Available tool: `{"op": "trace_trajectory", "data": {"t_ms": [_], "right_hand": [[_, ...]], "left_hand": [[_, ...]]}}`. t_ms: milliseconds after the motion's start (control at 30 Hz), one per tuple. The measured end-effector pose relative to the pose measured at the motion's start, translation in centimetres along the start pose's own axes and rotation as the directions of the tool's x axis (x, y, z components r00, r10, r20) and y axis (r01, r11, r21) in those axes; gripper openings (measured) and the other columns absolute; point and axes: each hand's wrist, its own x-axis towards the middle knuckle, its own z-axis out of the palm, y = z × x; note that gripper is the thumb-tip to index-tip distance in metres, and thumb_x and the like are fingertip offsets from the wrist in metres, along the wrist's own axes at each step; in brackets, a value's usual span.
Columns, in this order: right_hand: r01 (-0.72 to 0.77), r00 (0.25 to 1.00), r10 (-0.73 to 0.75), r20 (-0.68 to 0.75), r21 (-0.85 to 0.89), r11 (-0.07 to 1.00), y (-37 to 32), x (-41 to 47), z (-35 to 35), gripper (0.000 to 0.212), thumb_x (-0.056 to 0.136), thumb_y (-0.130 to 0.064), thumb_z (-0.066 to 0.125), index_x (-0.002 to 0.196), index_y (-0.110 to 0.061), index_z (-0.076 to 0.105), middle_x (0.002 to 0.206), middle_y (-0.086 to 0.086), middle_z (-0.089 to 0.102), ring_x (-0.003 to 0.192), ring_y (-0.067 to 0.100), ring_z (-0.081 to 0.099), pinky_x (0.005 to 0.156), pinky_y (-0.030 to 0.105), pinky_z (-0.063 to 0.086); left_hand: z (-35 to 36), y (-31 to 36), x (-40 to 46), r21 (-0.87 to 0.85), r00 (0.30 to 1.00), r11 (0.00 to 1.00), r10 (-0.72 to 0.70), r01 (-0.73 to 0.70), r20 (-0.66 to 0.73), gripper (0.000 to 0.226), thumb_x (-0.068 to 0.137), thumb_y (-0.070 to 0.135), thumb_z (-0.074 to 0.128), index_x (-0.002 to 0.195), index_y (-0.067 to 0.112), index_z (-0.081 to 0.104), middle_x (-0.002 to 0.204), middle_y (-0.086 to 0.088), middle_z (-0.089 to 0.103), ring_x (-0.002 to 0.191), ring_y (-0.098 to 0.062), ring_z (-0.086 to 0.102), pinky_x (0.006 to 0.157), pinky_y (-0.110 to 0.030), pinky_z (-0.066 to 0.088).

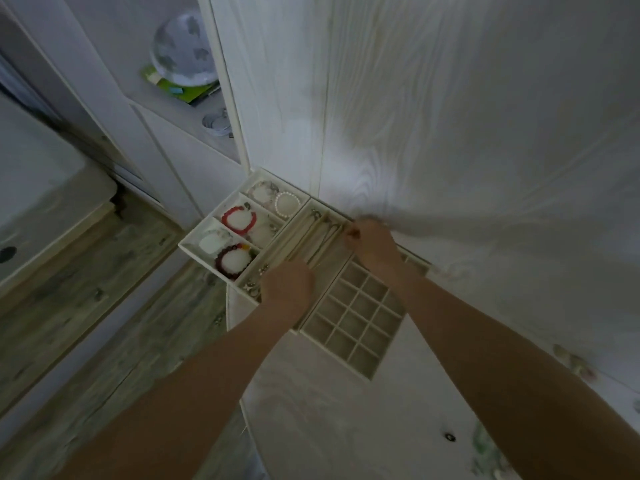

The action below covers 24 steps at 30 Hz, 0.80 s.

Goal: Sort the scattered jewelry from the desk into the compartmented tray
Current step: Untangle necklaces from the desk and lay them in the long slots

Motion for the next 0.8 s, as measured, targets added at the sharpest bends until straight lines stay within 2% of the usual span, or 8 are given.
{"op": "trace_trajectory", "data": {"t_ms": [67,200,333,433,500,567,733,800], "right_hand": [[0.051,0.998,-0.047,0.04,-0.12,0.992,0.3,1.0,0.4,0.021,0.094,-0.011,0.052,0.102,-0.002,0.069,0.096,0.012,0.064,0.084,0.024,0.063,0.071,0.024,0.044],[0.047,0.995,-0.025,0.102,-0.222,0.974,0.5,1.8,1.6,0.023,0.093,-0.004,0.047,0.101,-0.002,0.069,0.095,0.014,0.066,0.082,0.023,0.063,0.067,0.024,0.044],[0.14,0.987,-0.108,0.117,-0.316,0.939,0.1,1.5,1.7,0.024,0.092,-0.003,0.046,0.099,-0.003,0.07,0.101,0.013,0.066,0.096,0.027,0.062,0.078,0.032,0.049],[0.191,0.98,-0.153,0.125,-0.391,0.9,0.1,1.4,1.7,0.025,0.092,-0.003,0.046,0.104,-0.005,0.068,0.112,0.01,0.061,0.112,0.027,0.053,0.085,0.035,0.045],[0.211,0.977,-0.175,0.125,-0.418,0.883,0.3,1.3,1.8,0.026,0.091,-0.004,0.047,0.107,-0.006,0.068,0.117,0.01,0.059,0.117,0.026,0.048,0.091,0.036,0.042],[0.213,0.977,-0.183,0.11,-0.426,0.88,0.6,1.1,1.9,0.027,0.092,-0.006,0.047,0.11,-0.008,0.067,0.119,0.009,0.059,0.117,0.026,0.047,0.094,0.036,0.039],[0.21,0.977,-0.207,0.056,-0.452,0.867,0.7,0.3,1.2,0.027,0.094,-0.009,0.046,0.114,-0.009,0.064,0.12,0.008,0.059,0.113,0.027,0.051,0.088,0.033,0.041],[0.242,0.97,-0.223,0.096,-0.452,0.858,0.6,-0.1,1.0,0.025,0.095,-0.011,0.044,0.11,-0.008,0.064,0.118,0.007,0.059,0.111,0.025,0.052,0.088,0.033,0.041]], "left_hand": [[-0.1,0.0,0.2,0.037,1.0,0.999,0.013,-0.013,0.0,0.025,0.098,0.015,0.041,0.094,0.008,0.065,0.089,-0.006,0.067,0.08,-0.02,0.064,0.06,-0.027,0.043],[-0.1,0.2,0.1,0.118,1.0,0.993,0.029,-0.03,0.011,0.023,0.097,0.012,0.045,0.094,0.008,0.067,0.089,-0.006,0.068,0.08,-0.019,0.065,0.061,-0.026,0.045],[-0.1,0.5,0.0,0.131,0.999,0.99,0.046,-0.045,-0.001,0.026,0.097,0.013,0.043,0.088,0.009,0.067,0.085,-0.005,0.068,0.075,-0.018,0.065,0.061,-0.026,0.046],[-0.2,0.6,0.0,0.151,0.998,0.986,0.069,-0.068,0.0,0.022,0.094,0.009,0.043,0.088,0.009,0.065,0.084,-0.004,0.068,0.073,-0.017,0.063,0.06,-0.025,0.044],[-0.3,0.7,0.0,0.161,0.997,0.984,0.076,-0.074,-0.003,0.022,0.093,0.007,0.045,0.085,0.01,0.065,0.08,-0.003,0.066,0.065,-0.015,0.057,0.058,-0.025,0.042],[-0.4,0.7,-0.1,0.172,0.996,0.982,0.086,-0.083,-0.012,0.022,0.092,0.007,0.045,0.082,0.011,0.065,0.075,-0.001,0.064,0.061,-0.013,0.051,0.057,-0.024,0.039],[-0.3,0.8,-0.2,0.152,0.994,0.983,0.106,-0.102,-0.018,0.024,0.091,0.004,0.045,0.079,0.012,0.064,0.079,-0.002,0.068,0.07,-0.015,0.062,0.059,-0.024,0.04],[-0.3,0.8,-0.3,0.138,0.995,0.986,0.102,-0.098,-0.019,0.024,0.091,0.005,0.045,0.077,0.013,0.064,0.078,-0.002,0.068,0.068,-0.015,0.061,0.059,-0.024,0.04]]}}
